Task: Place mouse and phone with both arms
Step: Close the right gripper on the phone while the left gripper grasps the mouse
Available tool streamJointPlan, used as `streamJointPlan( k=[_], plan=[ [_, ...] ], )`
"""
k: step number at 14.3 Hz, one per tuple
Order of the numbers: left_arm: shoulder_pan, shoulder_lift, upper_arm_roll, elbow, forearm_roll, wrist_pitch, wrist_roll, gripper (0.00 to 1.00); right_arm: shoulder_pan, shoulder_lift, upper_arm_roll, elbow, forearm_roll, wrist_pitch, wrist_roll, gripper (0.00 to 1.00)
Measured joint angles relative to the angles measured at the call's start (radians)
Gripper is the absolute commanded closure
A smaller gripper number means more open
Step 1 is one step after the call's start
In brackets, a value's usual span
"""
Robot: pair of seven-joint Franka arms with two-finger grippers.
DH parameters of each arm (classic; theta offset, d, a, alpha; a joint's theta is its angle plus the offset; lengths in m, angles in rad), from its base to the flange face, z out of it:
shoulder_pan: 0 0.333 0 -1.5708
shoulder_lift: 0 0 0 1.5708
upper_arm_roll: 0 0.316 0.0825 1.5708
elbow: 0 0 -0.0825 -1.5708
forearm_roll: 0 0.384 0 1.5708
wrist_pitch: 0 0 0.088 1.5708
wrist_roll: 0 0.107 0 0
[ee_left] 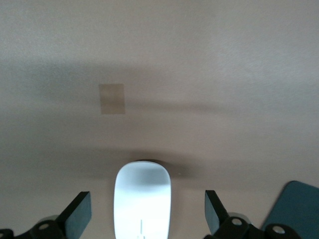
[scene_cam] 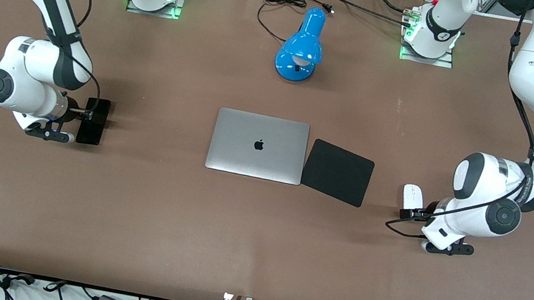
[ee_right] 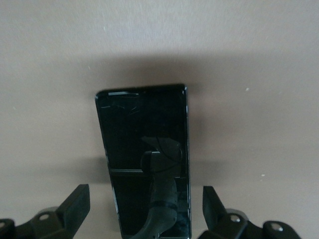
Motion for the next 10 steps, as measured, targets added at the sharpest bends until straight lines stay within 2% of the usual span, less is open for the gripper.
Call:
streamJointPlan(
  k=[2,10],
  plan=[
    [0.000,0.008,0.000,-0.017,0.038,0.017,0.000,0.00,0.000,0.002,0.001,-0.011,-0.002,0.006,0.000,0.00],
    [-0.003,0.020,0.000,-0.072,0.043,0.040,0.001,0.00,0.000,0.036,0.003,-0.013,-0.009,0.038,0.000,0.00]
  ],
)
